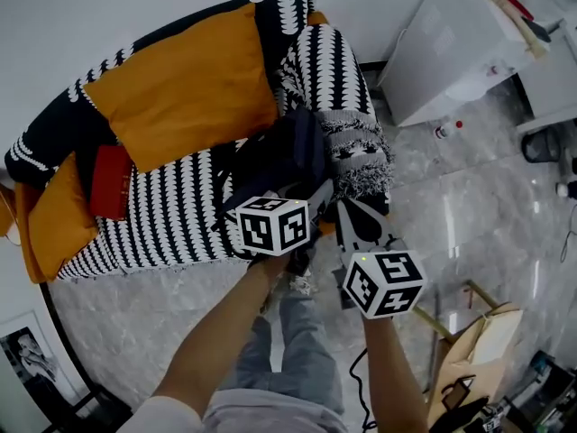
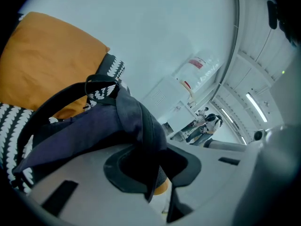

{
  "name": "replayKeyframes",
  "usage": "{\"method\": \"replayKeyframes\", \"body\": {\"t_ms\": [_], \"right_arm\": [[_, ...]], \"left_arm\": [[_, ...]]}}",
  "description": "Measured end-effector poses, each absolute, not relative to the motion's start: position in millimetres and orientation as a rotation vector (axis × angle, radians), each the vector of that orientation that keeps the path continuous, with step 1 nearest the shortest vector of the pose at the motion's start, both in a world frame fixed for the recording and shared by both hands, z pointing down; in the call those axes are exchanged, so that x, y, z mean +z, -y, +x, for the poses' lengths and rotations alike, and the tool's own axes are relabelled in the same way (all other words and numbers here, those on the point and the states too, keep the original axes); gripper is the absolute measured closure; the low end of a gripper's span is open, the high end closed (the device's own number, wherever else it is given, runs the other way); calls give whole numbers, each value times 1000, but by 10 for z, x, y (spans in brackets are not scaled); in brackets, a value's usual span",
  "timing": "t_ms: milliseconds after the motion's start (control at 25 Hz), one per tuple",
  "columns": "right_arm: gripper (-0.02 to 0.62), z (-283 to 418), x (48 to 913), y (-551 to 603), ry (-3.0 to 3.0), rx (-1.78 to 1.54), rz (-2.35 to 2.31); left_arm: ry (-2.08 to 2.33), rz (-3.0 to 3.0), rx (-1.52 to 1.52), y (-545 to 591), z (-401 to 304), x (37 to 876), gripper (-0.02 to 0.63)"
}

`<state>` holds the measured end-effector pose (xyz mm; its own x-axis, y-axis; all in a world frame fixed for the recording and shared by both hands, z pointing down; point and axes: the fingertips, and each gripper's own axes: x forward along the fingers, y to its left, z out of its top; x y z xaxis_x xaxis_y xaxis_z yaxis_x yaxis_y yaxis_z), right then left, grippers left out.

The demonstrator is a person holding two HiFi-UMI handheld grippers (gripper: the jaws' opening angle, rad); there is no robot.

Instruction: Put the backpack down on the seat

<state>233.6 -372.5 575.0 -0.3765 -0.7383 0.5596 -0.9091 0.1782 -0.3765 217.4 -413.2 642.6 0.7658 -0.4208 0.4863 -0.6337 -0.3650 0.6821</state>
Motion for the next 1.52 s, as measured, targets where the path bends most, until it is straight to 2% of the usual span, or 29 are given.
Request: {"method": "replayKeyframes", "body": {"t_ms": [280,440,680,1040,1520], "right_arm": [[595,2535,5848,3730,2175,1017,1609],[594,2613,5876,3741,2164,1029,1619],[594,2645,5863,3737,2177,1042,1626],[594,2553,5718,3689,2173,1033,1618],[594,2107,5011,3517,2228,901,1605]], "left_arm": [[713,2023,349,4091,2489,6585,516],[658,2011,317,4074,2645,6568,403],[664,1970,323,4060,2649,6594,340],[677,1933,334,3854,2449,6463,335],[738,2085,277,3679,1896,5571,337]]}}
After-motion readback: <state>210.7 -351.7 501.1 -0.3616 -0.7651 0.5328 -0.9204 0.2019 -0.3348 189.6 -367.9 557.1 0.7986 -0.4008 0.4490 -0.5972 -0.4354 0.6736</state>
